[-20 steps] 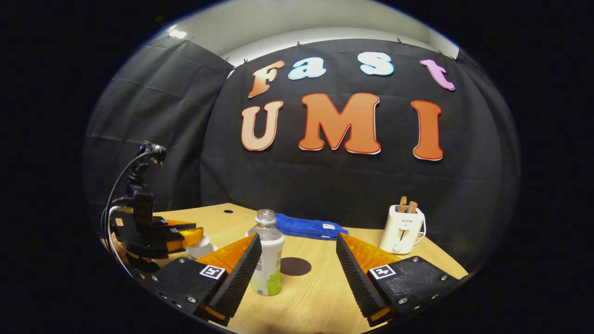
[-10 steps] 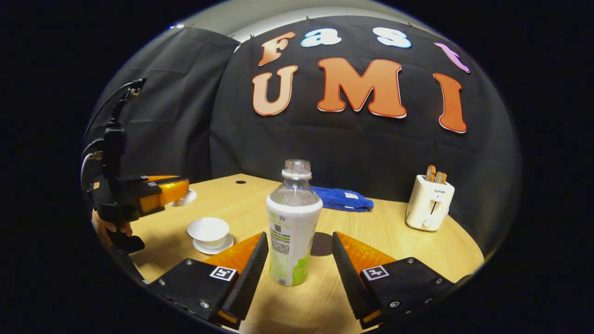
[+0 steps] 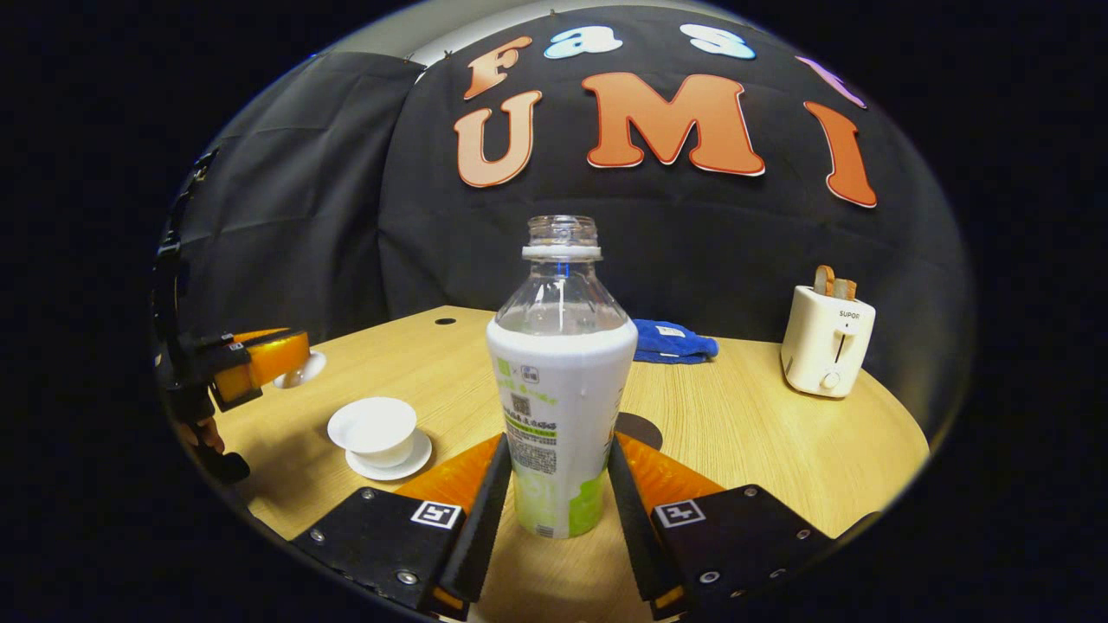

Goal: Open the teacup lid with one hand, grasp the water bottle and pour water into the teacup with the other hand; after pouring, place the water bottle on the coaster and then close the teacup lid.

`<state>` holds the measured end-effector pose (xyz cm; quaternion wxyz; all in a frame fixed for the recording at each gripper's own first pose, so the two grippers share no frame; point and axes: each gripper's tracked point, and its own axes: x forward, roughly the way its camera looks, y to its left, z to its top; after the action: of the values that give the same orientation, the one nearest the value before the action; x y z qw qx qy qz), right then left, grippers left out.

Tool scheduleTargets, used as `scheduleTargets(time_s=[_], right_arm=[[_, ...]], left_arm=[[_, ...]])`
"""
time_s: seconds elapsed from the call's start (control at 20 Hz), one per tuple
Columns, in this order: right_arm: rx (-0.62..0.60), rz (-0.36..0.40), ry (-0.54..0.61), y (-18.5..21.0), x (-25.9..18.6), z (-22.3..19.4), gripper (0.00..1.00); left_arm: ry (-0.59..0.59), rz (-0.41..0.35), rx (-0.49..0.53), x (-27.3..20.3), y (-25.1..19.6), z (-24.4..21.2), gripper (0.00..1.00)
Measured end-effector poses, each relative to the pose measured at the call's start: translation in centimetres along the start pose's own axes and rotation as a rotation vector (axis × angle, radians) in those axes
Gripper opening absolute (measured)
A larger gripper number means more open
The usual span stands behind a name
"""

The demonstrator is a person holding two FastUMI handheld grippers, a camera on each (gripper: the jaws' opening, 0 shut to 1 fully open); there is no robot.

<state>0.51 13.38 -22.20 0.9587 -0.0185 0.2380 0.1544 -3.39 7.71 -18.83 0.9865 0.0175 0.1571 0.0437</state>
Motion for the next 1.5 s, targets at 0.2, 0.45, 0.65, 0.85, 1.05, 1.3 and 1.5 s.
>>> scheduleTargets(time_s=[0.2, 0.45, 0.65, 0.85, 1.05, 1.3, 1.5], right_arm=[[-0.053, 0.0, -0.027, 0.0, 0.0, 1.8, 0.64], [-0.275, -0.029, 0.015, -0.4, 0.1, 2.1, 0.64], [-0.499, -0.094, -0.002, -0.8, 0.2, 3.0, 0.64], [-0.649, -0.112, -0.031, -0.5, 0.7, 3.9, 0.64], [-0.852, -0.156, -0.054, -0.4, 0.9, 4.6, 0.64], [-1.053, -0.174, -0.074, 0.4, 0.9, 4.5, 0.64], [-1.207, -0.182, -0.108, 1.4, 1.1, 4.8, 0.64]], left_arm=[[0.015, -0.005, -0.015, 0.2, 0.3, -0.7, 0.31], [0.024, -0.011, -0.007, 0.1, 0.7, -1.2, 0.31], [0.012, -0.002, 0.008, -0.3, 1.6, -0.9, 0.31], [0.015, -0.011, 0.0, -0.7, 1.8, -1.0, 0.31], [0.004, -0.021, 0.005, -1.1, 2.3, -0.7, 0.32], [0.009, -0.02, -0.001, -1.2, 3.1, -1.0, 0.31], [0.017, -0.026, 0.004, -1.5, 3.4, -1.6, 0.31]])
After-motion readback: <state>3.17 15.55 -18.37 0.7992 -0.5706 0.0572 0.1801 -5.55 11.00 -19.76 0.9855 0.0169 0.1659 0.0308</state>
